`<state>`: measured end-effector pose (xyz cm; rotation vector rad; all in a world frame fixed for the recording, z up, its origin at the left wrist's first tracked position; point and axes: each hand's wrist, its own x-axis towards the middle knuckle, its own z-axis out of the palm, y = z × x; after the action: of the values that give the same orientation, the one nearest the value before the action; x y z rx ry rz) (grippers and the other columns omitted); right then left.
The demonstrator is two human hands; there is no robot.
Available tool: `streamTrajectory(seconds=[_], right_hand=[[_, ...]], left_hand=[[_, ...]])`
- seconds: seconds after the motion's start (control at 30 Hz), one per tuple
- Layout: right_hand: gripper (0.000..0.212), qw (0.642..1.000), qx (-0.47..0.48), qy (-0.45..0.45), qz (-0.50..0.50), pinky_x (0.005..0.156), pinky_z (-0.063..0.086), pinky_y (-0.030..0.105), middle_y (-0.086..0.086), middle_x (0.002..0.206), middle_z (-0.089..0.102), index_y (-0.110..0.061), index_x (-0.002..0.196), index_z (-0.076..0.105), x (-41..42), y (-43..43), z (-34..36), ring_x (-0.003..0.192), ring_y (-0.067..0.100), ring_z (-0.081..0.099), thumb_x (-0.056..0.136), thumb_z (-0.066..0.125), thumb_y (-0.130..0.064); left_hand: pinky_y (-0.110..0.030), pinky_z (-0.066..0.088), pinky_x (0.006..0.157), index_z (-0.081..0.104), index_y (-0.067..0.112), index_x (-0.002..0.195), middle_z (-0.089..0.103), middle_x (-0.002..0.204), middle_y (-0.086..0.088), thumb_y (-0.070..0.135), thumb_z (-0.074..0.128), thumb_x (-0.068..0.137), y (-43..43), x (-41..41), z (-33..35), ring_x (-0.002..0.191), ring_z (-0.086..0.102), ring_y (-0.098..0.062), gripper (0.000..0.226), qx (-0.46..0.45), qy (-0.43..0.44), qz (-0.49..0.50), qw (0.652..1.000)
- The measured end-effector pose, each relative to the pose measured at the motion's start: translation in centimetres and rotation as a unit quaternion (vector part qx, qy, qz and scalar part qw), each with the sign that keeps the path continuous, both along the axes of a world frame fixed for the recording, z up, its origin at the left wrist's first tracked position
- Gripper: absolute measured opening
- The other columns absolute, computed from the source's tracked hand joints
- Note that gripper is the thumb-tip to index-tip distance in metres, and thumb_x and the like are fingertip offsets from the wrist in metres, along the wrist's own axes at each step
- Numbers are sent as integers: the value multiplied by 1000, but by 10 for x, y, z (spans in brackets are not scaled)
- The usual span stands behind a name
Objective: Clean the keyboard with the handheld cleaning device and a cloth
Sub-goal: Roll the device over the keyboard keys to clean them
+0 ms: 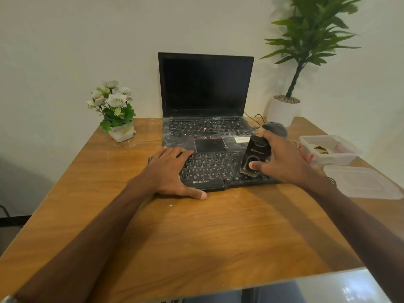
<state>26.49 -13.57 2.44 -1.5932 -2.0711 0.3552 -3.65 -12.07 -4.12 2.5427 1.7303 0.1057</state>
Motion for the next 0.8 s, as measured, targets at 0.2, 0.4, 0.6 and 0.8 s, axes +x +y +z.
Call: streamTrajectory(seconds=[0.2, 0.4, 0.6, 0.8], right_hand=[[67, 995, 27, 73, -57, 77, 45, 19, -10, 103, 59, -17, 131, 49, 7, -7, -22, 98, 12, 59, 76, 86, -18], [63, 995, 37, 79, -45, 72, 46, 16, -10, 102, 58, -20, 128, 45, -22, -28, -36, 94, 10, 59, 79, 84, -16], [62, 996, -1, 89, -15, 71, 39, 10, -16, 98, 59, -19, 128, 50, -23, -23, -25, 93, 7, 59, 77, 85, -14], [56, 994, 7, 92, -63, 68, 47, 17, -14, 93, 57, -18, 122, 47, -44, -27, -26, 88, 7, 59, 78, 83, -13]], left_hand=[[-48, 24, 125, 12, 30, 165, 21, 167, 3, 114, 43, 41, -9, -45, 0, 151, 24, -24, 153, -32, -15, 43, 998], [-44, 31, 119, 17, 33, 163, 25, 158, 6, 112, 48, 44, -16, -63, -6, 143, 26, -16, 145, -20, -53, 39, 998], [-42, 35, 117, 23, 33, 161, 28, 153, 8, 109, 54, 44, -16, -63, -9, 139, 28, -13, 144, -9, -90, 41, 995], [-38, 32, 116, 25, 32, 161, 30, 151, 7, 109, 54, 44, -17, -63, -11, 138, 28, -13, 143, 5, -94, 41, 995]])
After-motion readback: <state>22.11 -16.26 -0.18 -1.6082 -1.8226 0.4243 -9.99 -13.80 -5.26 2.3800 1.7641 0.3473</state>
